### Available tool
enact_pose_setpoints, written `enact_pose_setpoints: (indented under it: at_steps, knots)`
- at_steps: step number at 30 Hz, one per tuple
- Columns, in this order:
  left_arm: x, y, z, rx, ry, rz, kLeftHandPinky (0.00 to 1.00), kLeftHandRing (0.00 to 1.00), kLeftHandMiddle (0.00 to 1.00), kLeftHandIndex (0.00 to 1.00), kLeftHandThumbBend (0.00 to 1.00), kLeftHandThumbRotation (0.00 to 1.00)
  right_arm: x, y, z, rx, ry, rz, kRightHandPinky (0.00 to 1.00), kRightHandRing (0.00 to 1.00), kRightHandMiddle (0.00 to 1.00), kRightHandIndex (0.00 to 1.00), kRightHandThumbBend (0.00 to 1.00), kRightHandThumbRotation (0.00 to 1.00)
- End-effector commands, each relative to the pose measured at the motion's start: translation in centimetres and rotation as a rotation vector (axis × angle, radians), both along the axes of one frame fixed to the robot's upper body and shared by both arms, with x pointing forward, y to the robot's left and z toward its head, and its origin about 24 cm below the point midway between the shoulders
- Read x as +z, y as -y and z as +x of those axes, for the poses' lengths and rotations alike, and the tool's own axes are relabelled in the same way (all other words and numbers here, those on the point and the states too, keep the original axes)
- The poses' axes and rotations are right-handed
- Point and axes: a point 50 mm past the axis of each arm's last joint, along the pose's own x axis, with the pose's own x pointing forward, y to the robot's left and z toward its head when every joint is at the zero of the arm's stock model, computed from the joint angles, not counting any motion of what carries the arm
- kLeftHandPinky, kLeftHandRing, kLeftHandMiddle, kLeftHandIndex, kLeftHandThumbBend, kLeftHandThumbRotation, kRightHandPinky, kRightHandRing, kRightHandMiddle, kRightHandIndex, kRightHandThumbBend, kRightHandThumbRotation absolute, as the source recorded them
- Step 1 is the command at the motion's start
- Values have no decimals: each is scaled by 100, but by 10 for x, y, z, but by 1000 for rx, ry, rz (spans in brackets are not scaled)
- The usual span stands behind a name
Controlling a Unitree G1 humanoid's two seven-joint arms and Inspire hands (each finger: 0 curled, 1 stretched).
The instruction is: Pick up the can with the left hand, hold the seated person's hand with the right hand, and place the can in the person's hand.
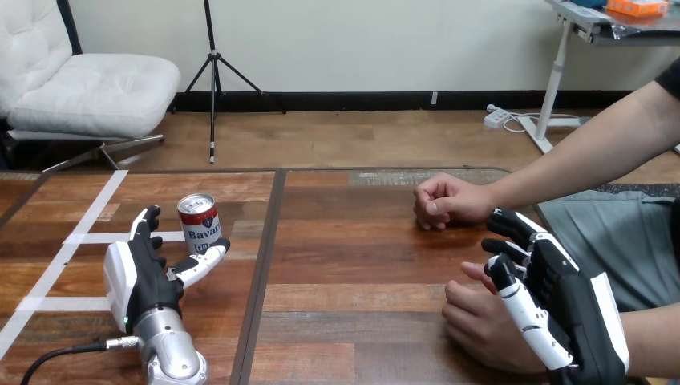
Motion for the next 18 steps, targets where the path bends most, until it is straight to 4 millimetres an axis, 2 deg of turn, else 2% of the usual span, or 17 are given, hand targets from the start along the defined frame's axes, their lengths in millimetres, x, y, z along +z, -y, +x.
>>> enact_pose_setpoints:
  at_steps: [1,6,9,18]
  knots:
    - [27,5,23,-40,108,24,73,82,86,85,77,1,21,-2,8,12,114,-21,69,79,84,82,58,67]
    - [24,3,22,-43,91,2,73,83,87,85,78,5,20,-2,8,12,115,-22,69,79,84,82,57,67]
    - [25,3,23,-46,95,-13,73,83,87,85,80,11,21,-2,8,12,114,-21,69,79,84,82,57,67]
    - [29,6,25,-52,115,-6,74,84,87,85,78,7,20,-3,8,10,109,-16,70,80,84,83,56,67]
